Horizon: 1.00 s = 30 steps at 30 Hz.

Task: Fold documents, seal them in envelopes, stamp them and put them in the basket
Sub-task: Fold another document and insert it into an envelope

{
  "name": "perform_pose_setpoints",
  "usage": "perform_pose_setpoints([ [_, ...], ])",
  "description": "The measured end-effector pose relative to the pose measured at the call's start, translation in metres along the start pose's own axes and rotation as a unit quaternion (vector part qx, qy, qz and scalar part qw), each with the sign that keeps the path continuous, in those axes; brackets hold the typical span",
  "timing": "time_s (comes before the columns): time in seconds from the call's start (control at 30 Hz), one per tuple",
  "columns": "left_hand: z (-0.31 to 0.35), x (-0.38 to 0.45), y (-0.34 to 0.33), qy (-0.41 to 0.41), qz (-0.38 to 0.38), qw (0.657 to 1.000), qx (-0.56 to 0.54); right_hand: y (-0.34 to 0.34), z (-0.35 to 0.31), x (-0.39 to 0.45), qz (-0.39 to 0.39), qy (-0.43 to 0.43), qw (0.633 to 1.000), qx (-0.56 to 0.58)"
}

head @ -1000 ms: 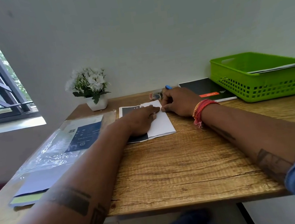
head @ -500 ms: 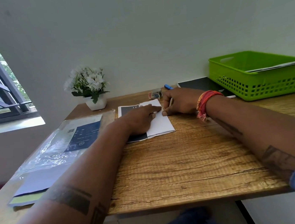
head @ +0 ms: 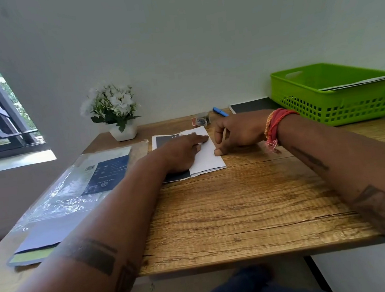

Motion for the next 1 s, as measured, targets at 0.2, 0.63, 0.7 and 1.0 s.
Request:
perform_pose_setpoints([
  [0.2,0.0,0.0,0.0,0.001,0.0,1.0,-0.004,-0.003,0.0,-0.006,-0.028,-0.004,1.0,-0.012],
  [0.63,0.002,-0.004,0.0,0.001,-0.001,1.0,0.0,-0.006,-0.005,-0.02,-0.061,0.008,0.998,-0.03],
  [0.7,0.003,-0.006,0.001,0.002,-0.001,1.0,0.001,-0.006,-0.005,-0.02,-0.065,0.009,0.997,-0.033],
  [1.0,0.005,-0.008,0.002,0.004,-0.002,1.0,0.001,-0.011,-0.005,-0.021,-0.107,0.01,0.993,-0.047],
])
Point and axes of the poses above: each hand's wrist, its own x-axis towards the middle knuckle, its own y-axis out of the back of the hand, z = x × y, the point moved 10 cm from there along x, towards the middle knuckle, and after that the axes turned 1 degree about -y, right-handed, at the moved point
